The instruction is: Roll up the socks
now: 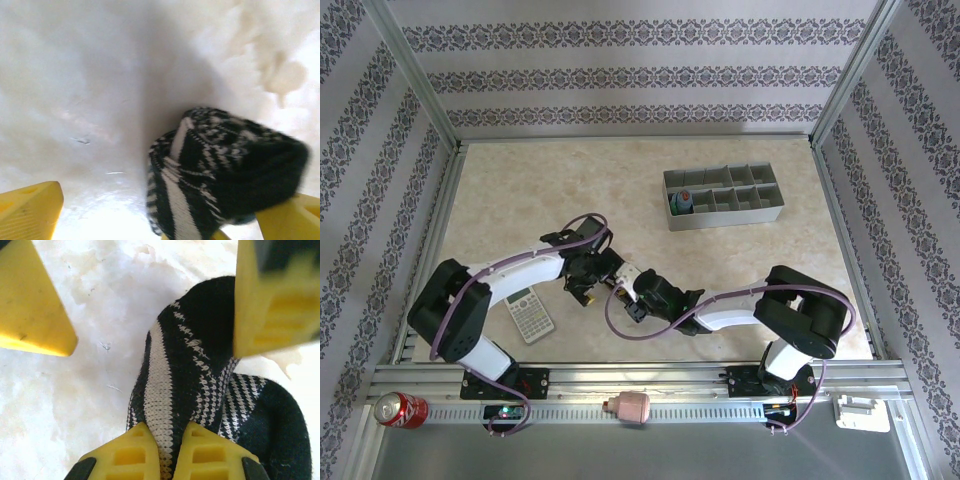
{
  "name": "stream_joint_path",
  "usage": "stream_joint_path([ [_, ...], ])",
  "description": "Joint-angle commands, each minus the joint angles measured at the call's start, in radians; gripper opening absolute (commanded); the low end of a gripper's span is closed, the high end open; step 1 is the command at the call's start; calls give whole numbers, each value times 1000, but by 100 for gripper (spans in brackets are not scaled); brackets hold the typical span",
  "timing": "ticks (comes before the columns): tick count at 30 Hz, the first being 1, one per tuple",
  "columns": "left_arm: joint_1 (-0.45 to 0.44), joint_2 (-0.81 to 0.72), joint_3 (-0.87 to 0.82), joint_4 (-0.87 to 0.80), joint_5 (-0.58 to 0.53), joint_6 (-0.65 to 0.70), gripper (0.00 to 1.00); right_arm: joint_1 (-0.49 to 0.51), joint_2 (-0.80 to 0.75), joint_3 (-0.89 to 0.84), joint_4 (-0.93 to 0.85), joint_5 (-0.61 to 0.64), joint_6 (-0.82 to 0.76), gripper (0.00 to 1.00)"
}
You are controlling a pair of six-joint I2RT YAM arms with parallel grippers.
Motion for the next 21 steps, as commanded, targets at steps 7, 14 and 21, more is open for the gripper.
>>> stream_joint_path([
  [7, 21, -110, -76, 192, -44, 58, 88, -59, 80, -174, -162, -141, 195, 0],
  [14, 17, -148, -173, 304, 18, 116, 72, -84, 126, -226, -85, -181, 310, 0],
  [21, -11, -73, -170, 386, 53, 160, 67, -93, 173, -287, -26, -193, 409, 0],
])
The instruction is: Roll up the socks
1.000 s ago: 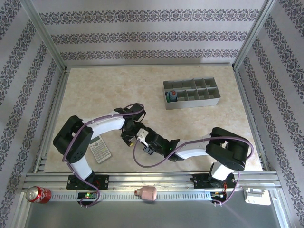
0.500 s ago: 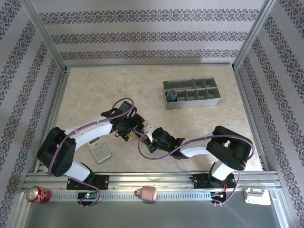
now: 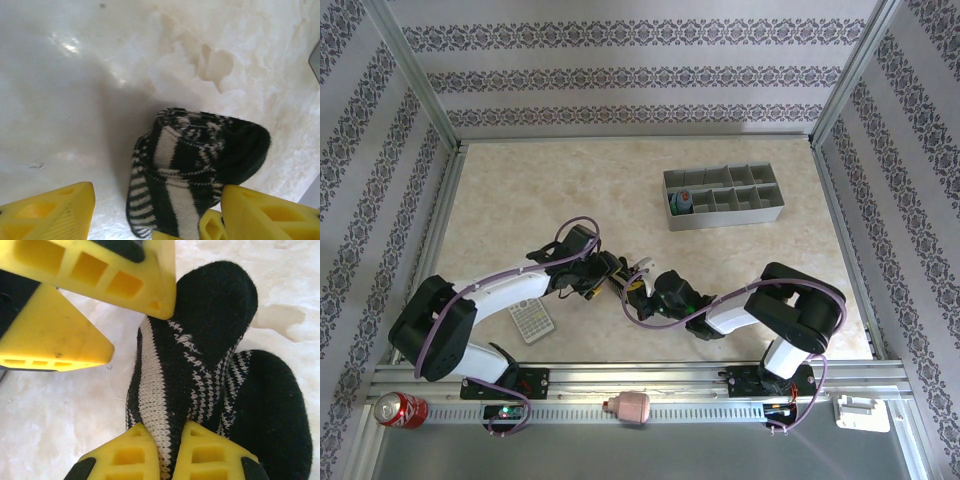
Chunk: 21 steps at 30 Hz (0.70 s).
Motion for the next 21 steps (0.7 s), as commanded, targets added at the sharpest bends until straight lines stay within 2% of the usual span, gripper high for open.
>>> stream_joint_path([
  [1, -20, 44, 18, 83, 22, 61, 67, -12, 125, -116, -392, -47, 105, 0],
  [8, -41, 135, 19, 136, 35, 105, 64, -69, 162, -176, -277, -85, 195, 0],
  [12, -63, 196, 23, 110, 41, 122, 52, -113, 207, -183, -216, -128, 231, 0],
  [17, -81, 209, -3, 14, 27, 134, 39, -157, 229, -153, -233, -157, 209, 0],
  [21, -81, 161, -17, -149, -26, 132, 5, -171, 241, -47, -327, -216, 91, 0],
])
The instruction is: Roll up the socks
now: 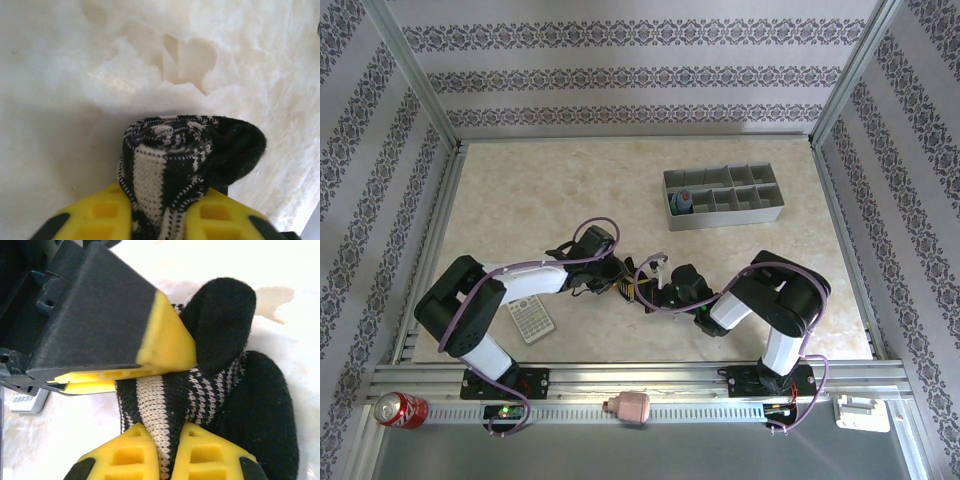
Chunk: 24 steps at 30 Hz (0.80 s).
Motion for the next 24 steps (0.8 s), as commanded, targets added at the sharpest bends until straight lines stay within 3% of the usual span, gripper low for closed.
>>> stream_joint_path([
  [1, -33, -11, -51, -329, -29, 11, 0, -22, 132, 41, -599, 13, -118, 0],
  [4, -28, -68, -33, -524, -93, -34, 0, 8, 117, 143, -670, -25, -261, 0],
  [9, -29, -75, 16, -665, -135, -100, 0, 98, -57, 201, -688, 0, -504, 37],
  [13, -31, 27, 136, -740, -146, -97, 0, 132, -272, 133, -652, 124, -576, 54],
  [18, -32, 159, 282, -816, -147, -61, 0, 201, -400, 70, -682, 234, -612, 61],
  [24, -34, 247, 352, -841, -125, -40, 0, 308, -348, 142, -702, 431, -665, 67],
])
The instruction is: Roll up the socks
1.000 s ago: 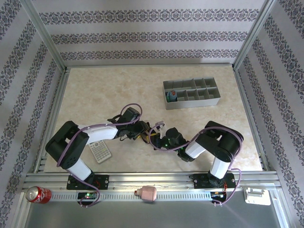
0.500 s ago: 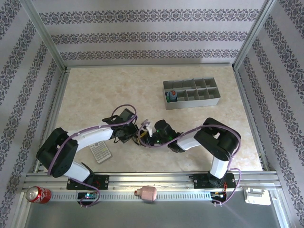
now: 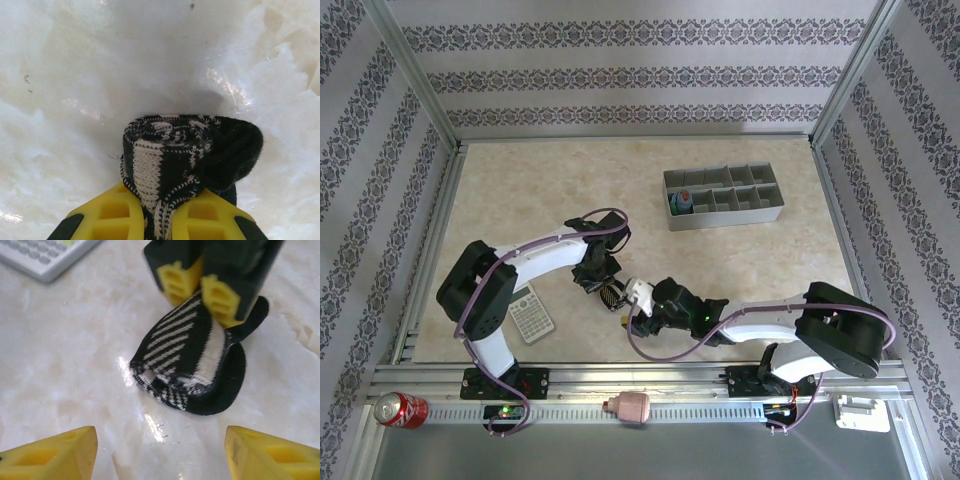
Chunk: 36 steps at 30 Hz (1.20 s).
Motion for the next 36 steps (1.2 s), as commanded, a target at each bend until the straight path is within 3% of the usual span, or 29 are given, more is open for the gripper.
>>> stream_joint_path([
  [1, -15, 89, -38, -98, 20, 22, 0, 28, 46, 73, -31, 164, -76, 68],
  [11, -1, 117, -50, -26, 110, 36, 0, 80, 228, 210, -27, 192, -197, 70],
  [20, 8, 132, -39, -4, 168, 86, 0, 70, 319, 267, -63, 335, -226, 68],
  [23, 8, 117, -42, 0, 176, 83, 0, 55, 342, 296, -90, 324, -211, 57],
  [27, 8, 77, -49, 4, 175, 71, 1, 45, 357, 308, -138, 324, -161, 26],
  [29, 9, 51, -60, 17, 179, 57, 7, 42, 353, 287, -141, 319, -135, 16],
  [32, 9, -2, -97, 69, 189, 20, 23, 38, 340, 245, -146, 302, -91, 0],
  [36, 11, -113, -168, 197, 161, -33, 53, 29, 316, 153, -121, 239, -23, 0],
])
